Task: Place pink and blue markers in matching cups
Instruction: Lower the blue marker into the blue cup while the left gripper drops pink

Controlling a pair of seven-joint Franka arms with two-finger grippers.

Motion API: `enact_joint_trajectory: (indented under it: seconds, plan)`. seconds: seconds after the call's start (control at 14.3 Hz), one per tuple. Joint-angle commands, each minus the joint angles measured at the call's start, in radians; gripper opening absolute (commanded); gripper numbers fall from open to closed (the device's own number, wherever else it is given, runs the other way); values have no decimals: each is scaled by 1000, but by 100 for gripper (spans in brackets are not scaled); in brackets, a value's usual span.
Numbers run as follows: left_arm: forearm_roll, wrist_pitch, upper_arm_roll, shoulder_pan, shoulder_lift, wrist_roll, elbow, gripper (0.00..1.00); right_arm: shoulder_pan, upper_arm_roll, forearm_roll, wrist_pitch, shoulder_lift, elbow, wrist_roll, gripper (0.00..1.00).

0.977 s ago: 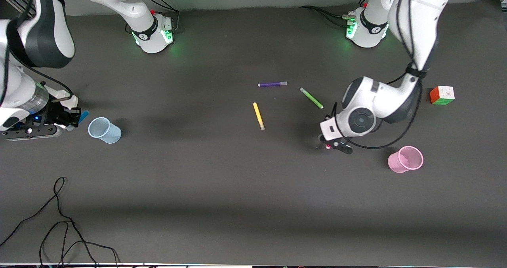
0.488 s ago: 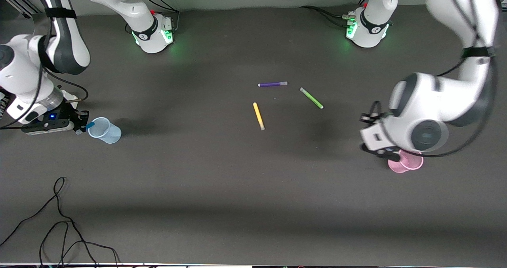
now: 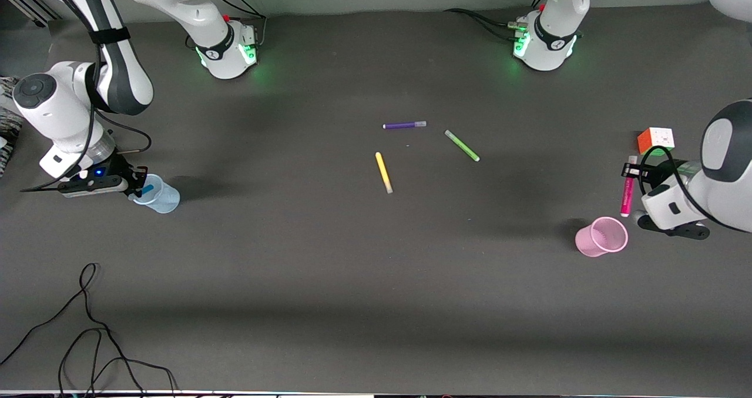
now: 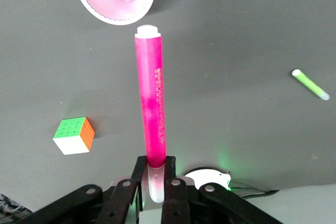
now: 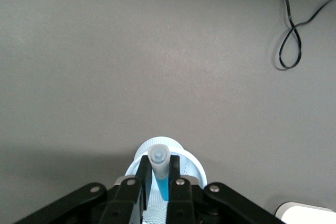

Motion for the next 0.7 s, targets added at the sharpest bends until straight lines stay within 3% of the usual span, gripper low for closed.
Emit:
enact_joint_trajectory:
  seconds: [0.0, 0.07, 0.14, 0.21, 0.28, 0.63]
  plan:
    - [48, -66, -3, -5, 88, -14, 86, 0, 11, -16, -19, 45, 6, -28, -12, 0]
    - [61, -98, -2, -5, 132, -15, 130, 0, 9, -18, -19, 45, 12, -28, -12, 0]
    - [74, -130, 6, -8, 175, -17, 170, 0, 11, -24, -19, 47, 23, -28, -12, 12]
    - [78, -146, 16, -14, 207, -18, 197, 0, 9, -25, -19, 57, 33, -27, -12, 80]
    - [80, -149, 26, -19, 237, -18, 216, 0, 9, -27, -19, 62, 33, -27, -12, 100]
    - [131, -115, 35, -40, 347, -34, 251, 0, 11, -18, -19, 39, -3, -5, -10, 100]
